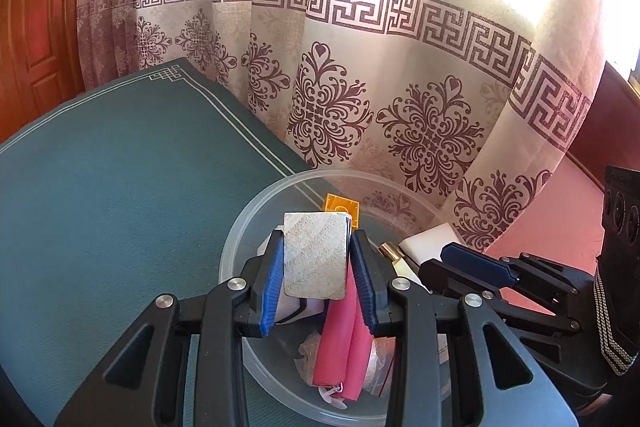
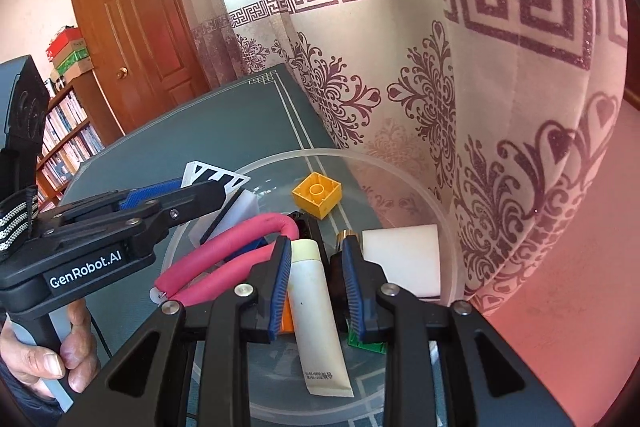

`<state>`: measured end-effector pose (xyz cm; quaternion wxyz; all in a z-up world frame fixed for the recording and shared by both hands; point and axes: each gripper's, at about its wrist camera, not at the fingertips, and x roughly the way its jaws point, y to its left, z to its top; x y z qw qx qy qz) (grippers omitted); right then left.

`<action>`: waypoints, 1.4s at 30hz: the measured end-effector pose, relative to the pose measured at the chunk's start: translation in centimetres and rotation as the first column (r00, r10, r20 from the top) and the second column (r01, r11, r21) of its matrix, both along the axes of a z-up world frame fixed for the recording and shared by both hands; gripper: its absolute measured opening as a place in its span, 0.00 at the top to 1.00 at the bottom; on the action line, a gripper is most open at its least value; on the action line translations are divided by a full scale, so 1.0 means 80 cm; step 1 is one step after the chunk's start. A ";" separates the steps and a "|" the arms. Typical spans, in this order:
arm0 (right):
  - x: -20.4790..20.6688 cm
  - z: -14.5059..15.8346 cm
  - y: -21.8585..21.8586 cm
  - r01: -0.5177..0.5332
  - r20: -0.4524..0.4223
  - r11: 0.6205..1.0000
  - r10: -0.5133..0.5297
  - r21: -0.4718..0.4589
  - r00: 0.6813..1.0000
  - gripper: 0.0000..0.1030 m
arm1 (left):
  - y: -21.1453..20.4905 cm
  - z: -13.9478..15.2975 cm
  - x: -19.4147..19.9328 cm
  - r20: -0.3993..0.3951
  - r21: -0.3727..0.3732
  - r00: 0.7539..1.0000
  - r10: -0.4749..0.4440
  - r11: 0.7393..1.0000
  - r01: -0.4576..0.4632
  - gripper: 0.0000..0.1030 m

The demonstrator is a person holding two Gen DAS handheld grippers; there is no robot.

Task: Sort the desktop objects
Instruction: 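Open left tool to drop the block while right tool releases the lotion tube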

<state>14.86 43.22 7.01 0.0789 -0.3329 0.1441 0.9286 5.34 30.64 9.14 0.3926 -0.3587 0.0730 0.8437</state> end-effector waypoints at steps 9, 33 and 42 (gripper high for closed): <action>0.013 0.000 0.013 0.044 0.007 0.999 -0.044 -0.005 0.999 0.71 | 0.013 -0.002 0.004 0.001 -0.013 1.000 -0.012 1.000 0.012 0.65; 0.022 0.009 0.013 0.054 -0.025 0.998 -0.054 -0.014 0.998 0.45 | -0.005 0.013 0.010 -0.058 0.001 0.996 0.068 0.998 -0.068 0.45; 0.038 0.022 0.005 0.059 -0.061 0.998 -0.060 -0.019 0.996 0.19 | -0.036 0.047 0.045 -0.234 0.009 0.953 0.192 0.981 -0.196 0.19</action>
